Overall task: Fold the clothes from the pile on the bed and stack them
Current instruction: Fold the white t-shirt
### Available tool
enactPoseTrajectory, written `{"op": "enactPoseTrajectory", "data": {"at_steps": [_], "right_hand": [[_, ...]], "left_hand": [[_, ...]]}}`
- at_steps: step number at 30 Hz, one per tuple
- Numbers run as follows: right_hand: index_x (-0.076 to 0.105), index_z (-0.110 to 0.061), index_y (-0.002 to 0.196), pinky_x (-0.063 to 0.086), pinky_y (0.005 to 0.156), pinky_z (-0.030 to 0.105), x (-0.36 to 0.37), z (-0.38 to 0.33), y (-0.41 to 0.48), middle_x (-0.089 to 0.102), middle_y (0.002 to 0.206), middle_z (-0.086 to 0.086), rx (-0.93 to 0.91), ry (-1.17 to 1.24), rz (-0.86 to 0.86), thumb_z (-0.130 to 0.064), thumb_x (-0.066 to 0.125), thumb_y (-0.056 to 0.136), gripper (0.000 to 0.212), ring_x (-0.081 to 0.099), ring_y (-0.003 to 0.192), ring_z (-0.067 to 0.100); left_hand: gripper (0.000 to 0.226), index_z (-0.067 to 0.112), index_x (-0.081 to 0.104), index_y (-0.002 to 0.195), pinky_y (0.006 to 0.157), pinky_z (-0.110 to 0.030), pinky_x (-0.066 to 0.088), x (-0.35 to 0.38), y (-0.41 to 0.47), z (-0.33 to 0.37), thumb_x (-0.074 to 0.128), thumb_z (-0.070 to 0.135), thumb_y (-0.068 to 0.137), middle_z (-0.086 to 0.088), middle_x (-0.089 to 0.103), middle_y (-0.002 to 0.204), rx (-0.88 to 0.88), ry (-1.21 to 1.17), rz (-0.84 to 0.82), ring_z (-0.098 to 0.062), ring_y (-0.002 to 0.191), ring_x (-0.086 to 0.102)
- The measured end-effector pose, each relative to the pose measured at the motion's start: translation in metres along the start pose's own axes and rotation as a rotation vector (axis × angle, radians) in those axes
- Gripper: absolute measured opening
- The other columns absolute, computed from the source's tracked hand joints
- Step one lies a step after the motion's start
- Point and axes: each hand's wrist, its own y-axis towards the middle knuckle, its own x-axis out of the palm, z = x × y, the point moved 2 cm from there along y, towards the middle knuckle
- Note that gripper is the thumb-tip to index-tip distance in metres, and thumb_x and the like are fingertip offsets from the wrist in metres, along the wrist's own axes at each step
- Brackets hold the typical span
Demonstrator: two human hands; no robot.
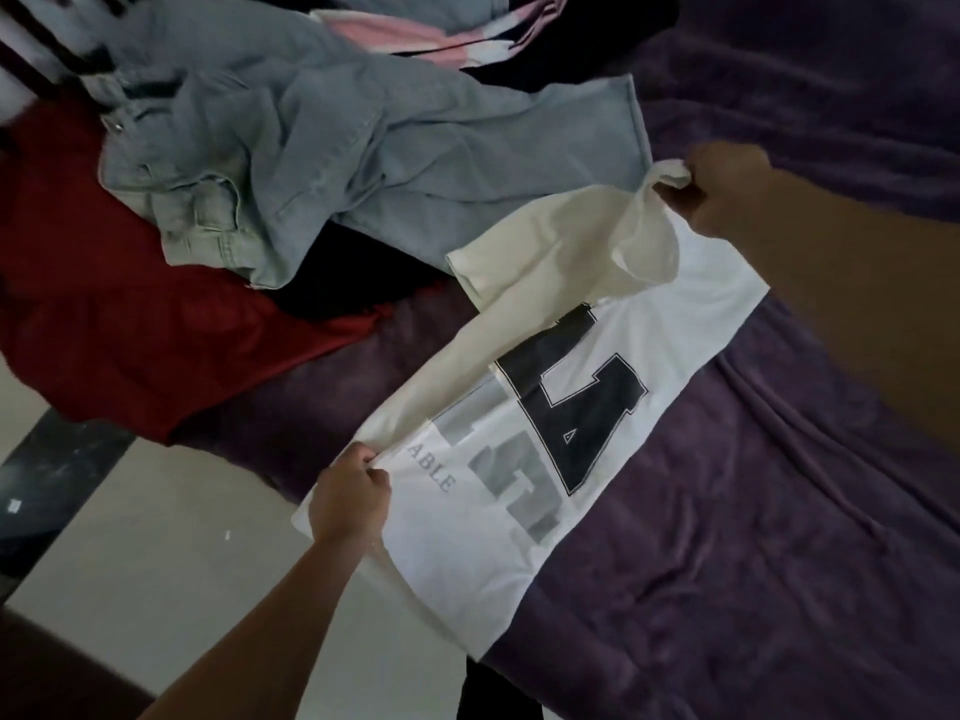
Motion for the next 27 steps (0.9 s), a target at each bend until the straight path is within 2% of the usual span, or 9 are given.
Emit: {"op": "enactPoseTrajectory", "data": {"at_steps": [2, 4, 7, 11, 14, 16, 18, 23, 27], "right_hand": [[0.052, -0.014, 0.097, 0.053, 0.056, 0.018, 0.022, 0.003, 0.019, 0.059, 0.092, 0.008, -0.089, 0.088, 0.039, 0.01, 0.042, 0.094, 0.026, 0.067, 0.062, 0.005], [0.055, -0.018, 0.113, 0.056, 0.06, 0.026, 0.04, 0.008, 0.046, 0.062, 0.093, 0.007, -0.092, 0.037, 0.1, 0.01, 0.042, 0.092, 0.037, 0.072, 0.074, 0.011], [0.053, -0.015, 0.127, 0.058, 0.065, 0.029, 0.044, 0.026, 0.061, 0.065, 0.097, 0.008, -0.123, -0.397, 0.215, -0.006, 0.045, 0.094, 0.035, 0.069, 0.075, 0.015], [0.05, -0.019, 0.133, 0.052, 0.09, 0.038, 0.034, 0.065, 0.056, 0.059, 0.12, 0.006, -0.142, -0.971, 0.372, -0.052, 0.078, 0.06, 0.085, 0.06, 0.102, 0.025], [0.054, -0.019, 0.128, 0.051, 0.092, 0.037, 0.042, 0.098, 0.056, 0.058, 0.126, 0.004, -0.118, -1.221, 0.26, -0.04, 0.078, 0.072, 0.065, 0.06, 0.11, 0.026], [0.065, -0.017, 0.114, 0.053, 0.088, 0.033, 0.053, 0.102, 0.058, 0.065, 0.115, 0.008, -0.198, -1.188, 0.313, -0.024, 0.067, 0.08, 0.035, 0.063, 0.102, 0.026], [0.07, -0.015, 0.106, 0.052, 0.086, 0.029, 0.065, 0.1, 0.062, 0.069, 0.105, 0.009, -0.293, -1.073, 0.318, -0.018, 0.062, 0.083, 0.024, 0.064, 0.099, 0.026], [0.066, -0.021, 0.12, 0.05, 0.097, 0.035, 0.089, 0.112, 0.066, 0.067, 0.119, 0.006, -0.237, -0.977, 0.001, -0.02, 0.058, 0.088, 0.033, 0.063, 0.102, 0.024], [0.057, -0.021, 0.131, 0.042, 0.102, 0.032, 0.076, 0.127, 0.049, 0.059, 0.133, 0.004, -0.54, -1.297, 0.053, -0.014, 0.046, 0.093, 0.04, 0.054, 0.12, 0.025]], "left_hand": [[0.027, 0.013, 0.065, 0.107, 0.078, -0.038, 0.047, -0.001, 0.025, -0.008, 0.051, 0.01, 0.084, -0.014, 0.068, 0.104, 0.016, 0.009, -0.02, -0.036, 0.098, 0.06], [0.025, 0.016, 0.064, 0.106, 0.077, -0.038, 0.047, -0.001, 0.04, -0.015, 0.053, 0.014, 0.084, -0.012, 0.068, 0.101, 0.04, 0.048, -0.04, -0.035, 0.095, 0.061], [0.023, 0.017, 0.063, 0.106, 0.073, -0.038, 0.046, 0.003, 0.045, -0.019, 0.054, 0.017, 0.085, -0.012, 0.068, 0.096, 0.061, 0.124, -0.041, -0.034, 0.091, 0.062], [0.023, 0.016, 0.065, 0.105, 0.073, -0.038, 0.047, 0.005, 0.045, -0.02, 0.055, 0.015, 0.084, -0.013, 0.069, 0.095, 0.053, 0.107, -0.063, -0.036, 0.09, 0.063], [0.014, 0.017, 0.064, 0.09, 0.07, -0.038, 0.048, 0.0, 0.048, -0.021, 0.055, 0.014, 0.08, -0.011, 0.069, 0.087, 0.052, 0.081, -0.079, -0.035, 0.083, 0.062], [0.006, 0.017, 0.056, 0.076, 0.064, -0.036, 0.044, -0.009, 0.048, -0.027, 0.055, 0.011, 0.077, -0.011, 0.065, 0.078, 0.01, 0.092, -0.06, -0.035, 0.076, 0.059], [0.006, 0.015, 0.054, 0.074, 0.062, -0.034, 0.04, -0.017, 0.047, -0.038, 0.055, 0.01, 0.076, -0.012, 0.063, 0.078, -0.035, 0.128, -0.032, -0.034, 0.073, 0.056], [0.002, 0.014, 0.055, 0.08, 0.064, -0.034, 0.038, -0.022, 0.045, -0.046, 0.055, 0.013, 0.078, -0.014, 0.065, 0.087, -0.03, 0.282, -0.066, -0.035, 0.083, 0.059], [0.027, 0.009, 0.058, 0.091, 0.061, -0.037, 0.045, -0.009, 0.039, -0.034, 0.06, 0.032, 0.077, -0.011, 0.058, 0.087, 0.155, 0.27, 0.023, -0.031, 0.081, 0.056]]}}
